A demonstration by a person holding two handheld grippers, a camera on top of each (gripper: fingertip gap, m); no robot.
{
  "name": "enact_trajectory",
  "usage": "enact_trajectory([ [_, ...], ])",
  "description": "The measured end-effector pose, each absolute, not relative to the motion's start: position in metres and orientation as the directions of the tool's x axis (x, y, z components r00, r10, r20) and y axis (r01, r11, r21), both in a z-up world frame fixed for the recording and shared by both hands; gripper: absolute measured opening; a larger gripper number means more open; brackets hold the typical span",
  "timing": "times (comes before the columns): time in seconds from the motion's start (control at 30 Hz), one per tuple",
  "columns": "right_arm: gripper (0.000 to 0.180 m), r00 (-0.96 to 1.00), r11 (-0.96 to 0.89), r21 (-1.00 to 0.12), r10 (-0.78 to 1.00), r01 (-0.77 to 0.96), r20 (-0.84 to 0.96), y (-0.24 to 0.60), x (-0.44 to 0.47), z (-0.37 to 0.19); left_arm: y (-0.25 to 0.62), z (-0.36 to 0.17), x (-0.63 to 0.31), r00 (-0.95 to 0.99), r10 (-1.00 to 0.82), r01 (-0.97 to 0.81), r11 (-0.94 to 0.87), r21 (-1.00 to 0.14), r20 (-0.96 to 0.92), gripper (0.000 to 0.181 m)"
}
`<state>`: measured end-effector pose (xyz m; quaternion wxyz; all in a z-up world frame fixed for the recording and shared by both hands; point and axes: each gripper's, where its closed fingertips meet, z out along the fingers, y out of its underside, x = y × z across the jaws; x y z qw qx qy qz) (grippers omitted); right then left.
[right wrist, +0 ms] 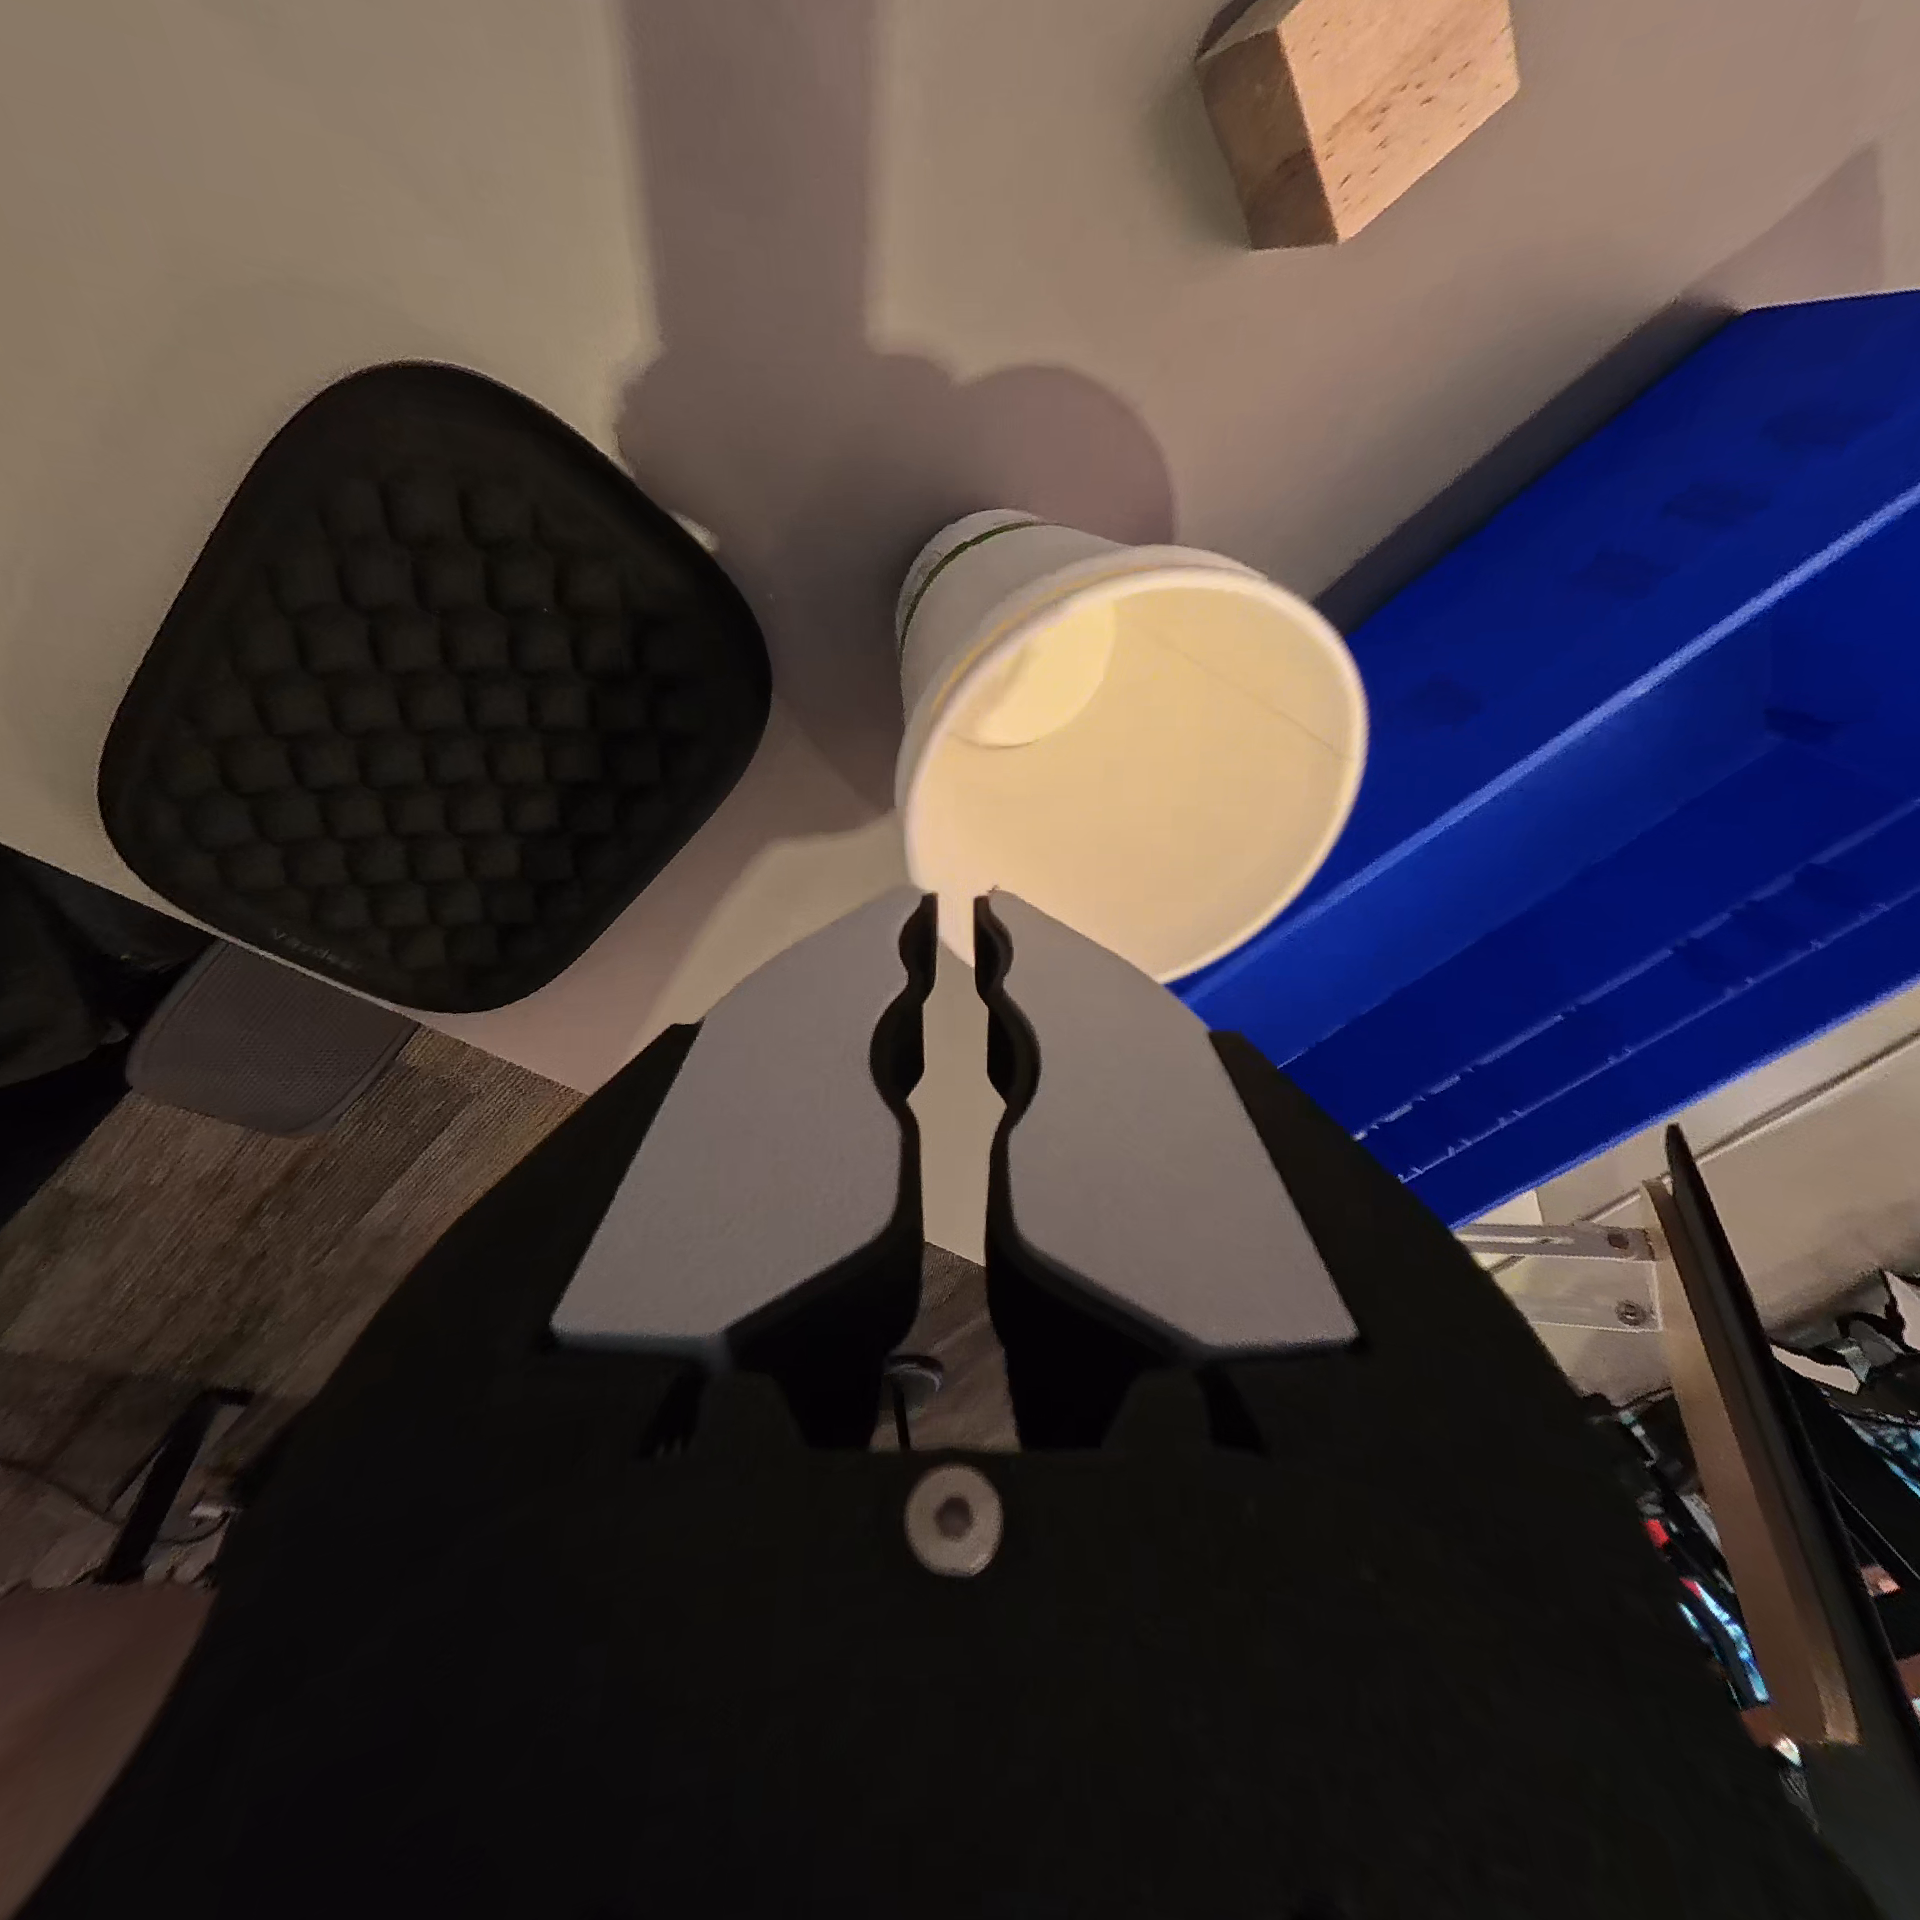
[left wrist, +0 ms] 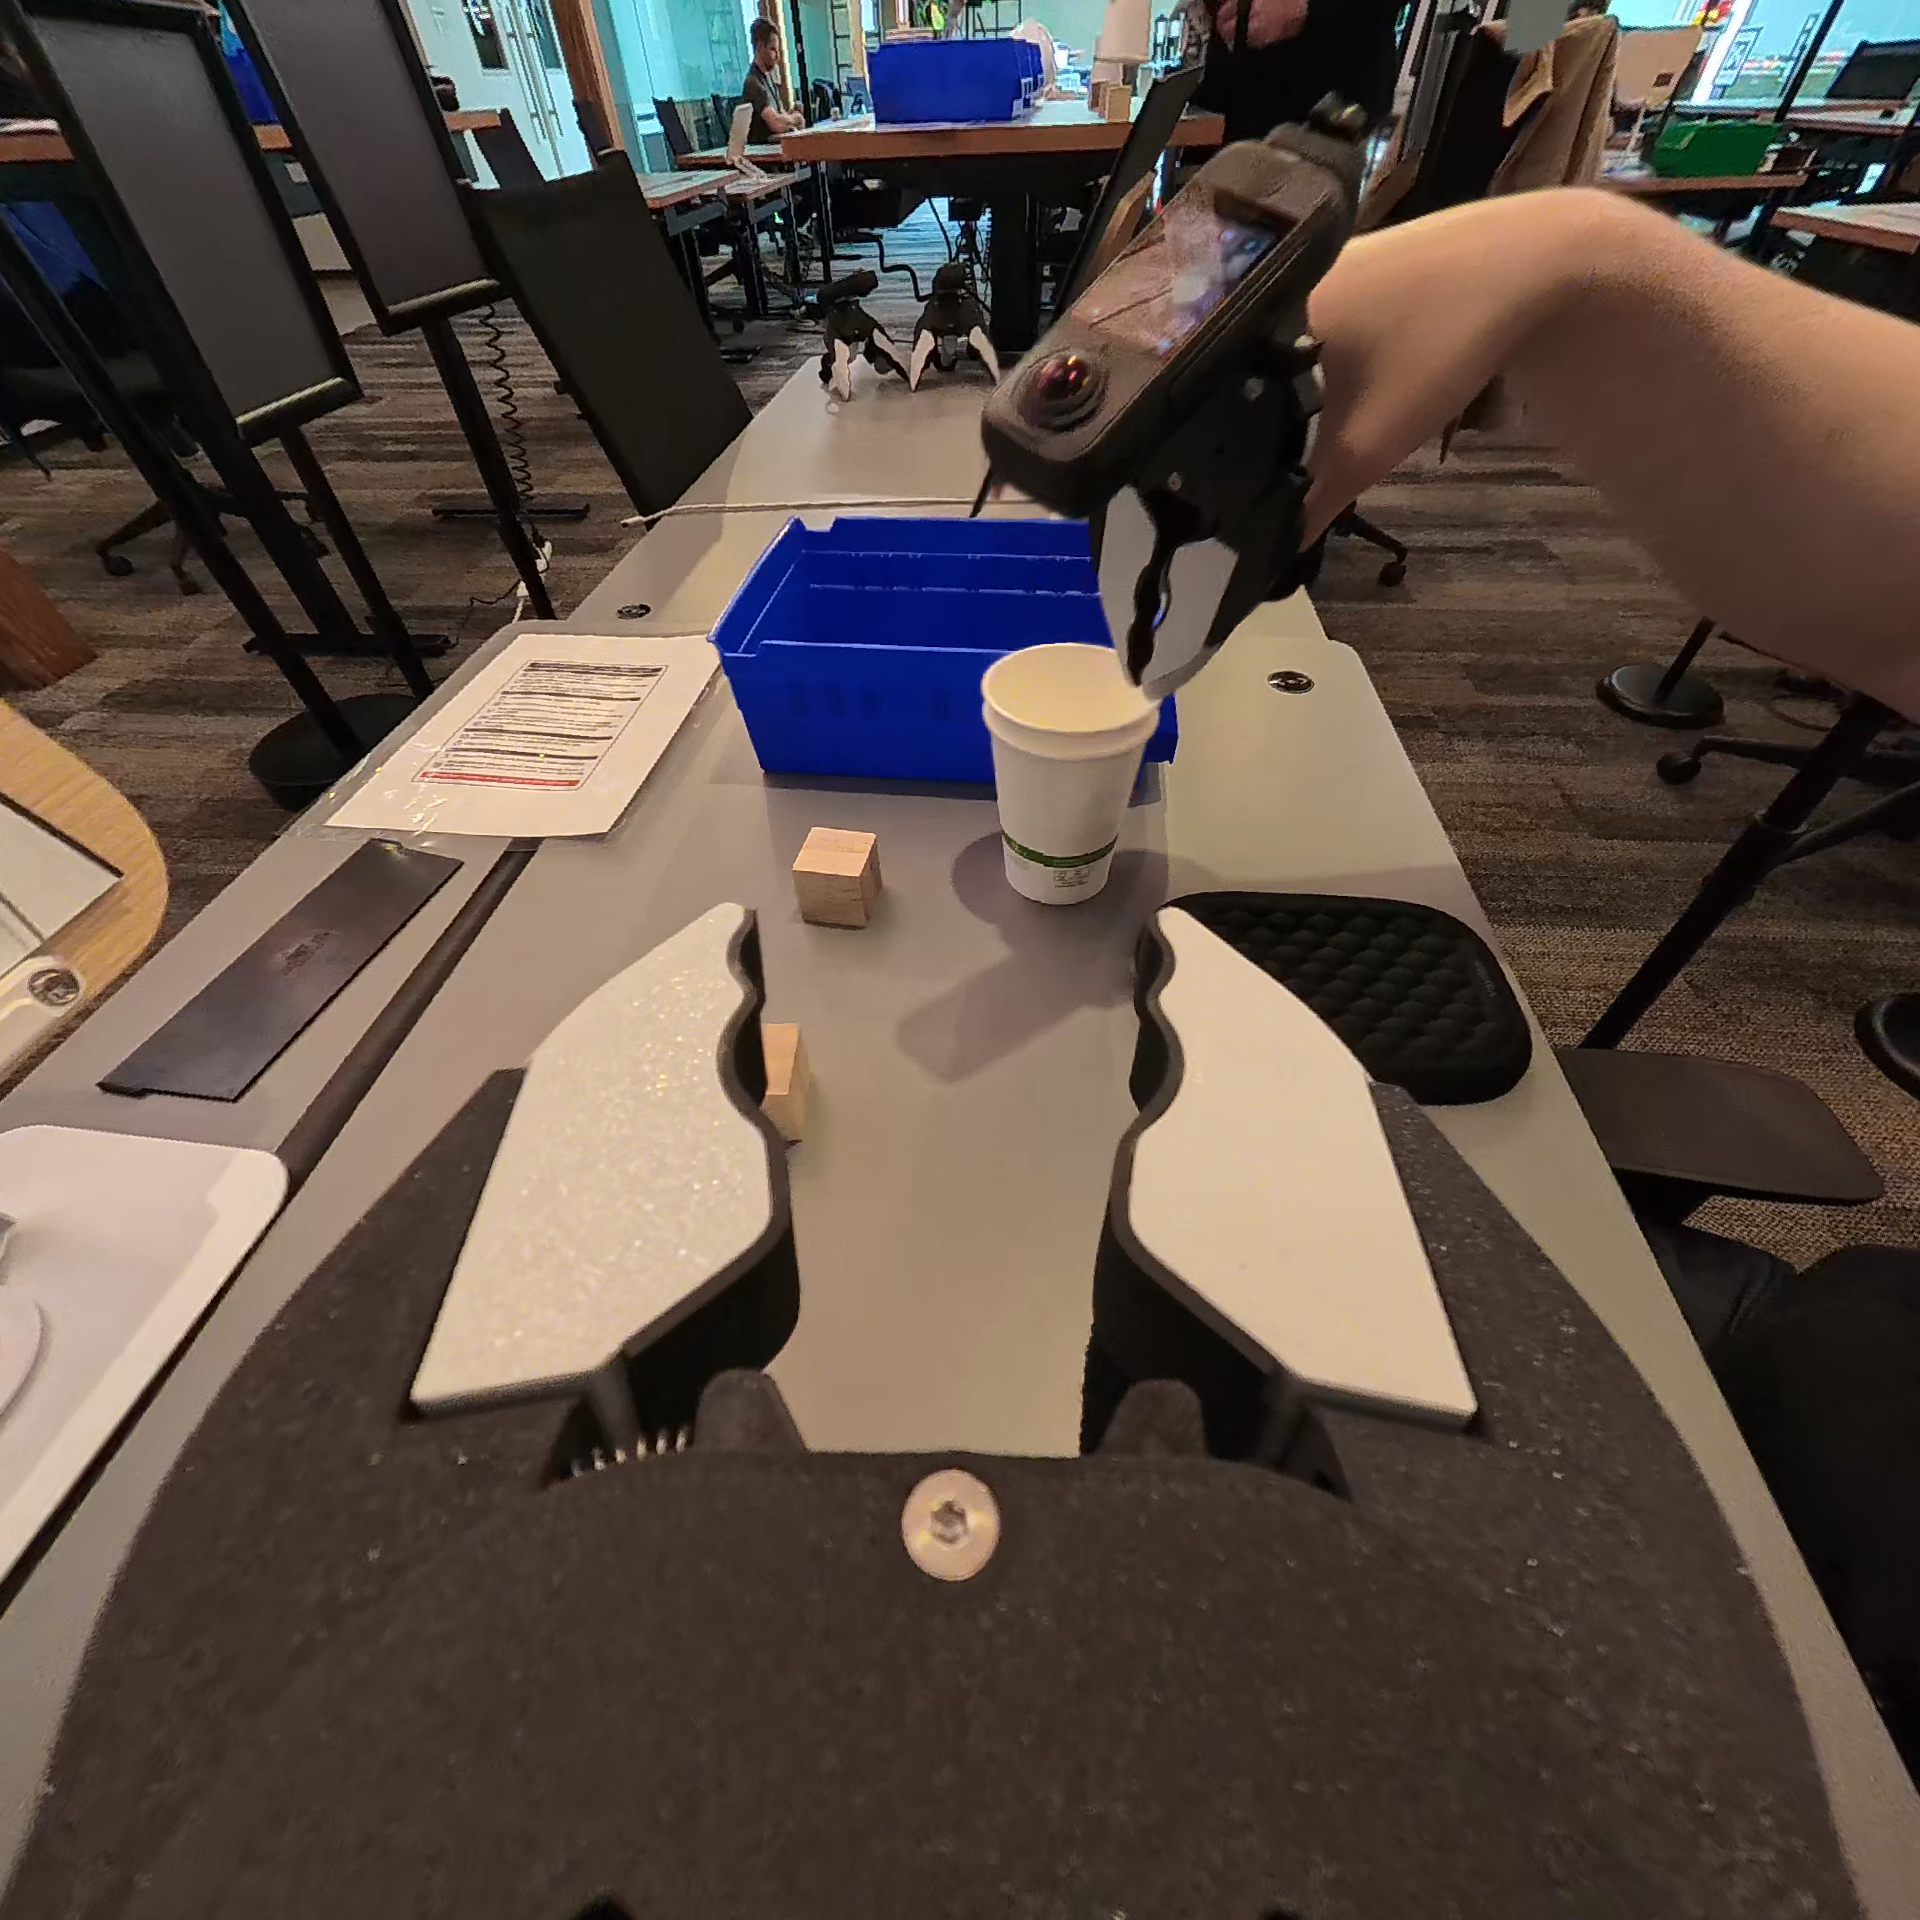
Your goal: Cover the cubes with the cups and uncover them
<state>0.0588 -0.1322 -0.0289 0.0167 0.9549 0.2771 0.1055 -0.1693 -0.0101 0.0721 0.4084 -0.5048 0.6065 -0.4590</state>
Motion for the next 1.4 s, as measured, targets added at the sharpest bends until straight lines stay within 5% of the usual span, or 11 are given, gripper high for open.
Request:
enact_trajectory([
  [0.03, 0.006, 0.821, -0.845, 0.079, 0.532, 0.528, 0.206, -0.133, 0.058, -0.024, -0.007, 0.072, -0.170, -0.145, -0.989, -0.239, 0.069, -0.968, -0.035, 0.069],
  [0.13, 0.007, 0.811, -0.839, 0.012, 0.529, 0.543, 0.250, -0.134, 0.052, -0.004, 0.014, 0.070, -0.177, -0.053, -0.996, -0.262, 0.086, -0.961, -0.074, 0.074],
  [0.3, 0.008, 0.798, -0.766, -0.252, 0.511, 0.592, 0.320, -0.132, 0.019, 0.028, 0.077, 0.043, -0.198, 0.205, -0.955, -0.436, 0.105, -0.894, -0.213, 0.087],
  [0.43, 0.008, 0.782, -0.688, -0.374, 0.526, 0.622, 0.334, -0.142, -0.010, 0.026, 0.096, 0.012, -0.196, 0.272, -0.958, -0.496, -0.060, -0.866, -0.090, 0.079],
  [0.87, 0.007, 0.718, -0.619, -0.364, 0.582, 0.696, 0.383, -0.160, -0.041, 0.007, 0.118, -0.078, -0.193, 0.355, -0.920, -0.757, -0.180, -0.628, -0.165, 0.085],
  [1.4, 0.007, 0.716, -0.631, -0.341, 0.594, 0.697, 0.366, -0.164, -0.035, -0.007, 0.121, -0.073, -0.187, 0.334, -0.919, -0.748, -0.122, -0.652, -0.211, 0.082],
])
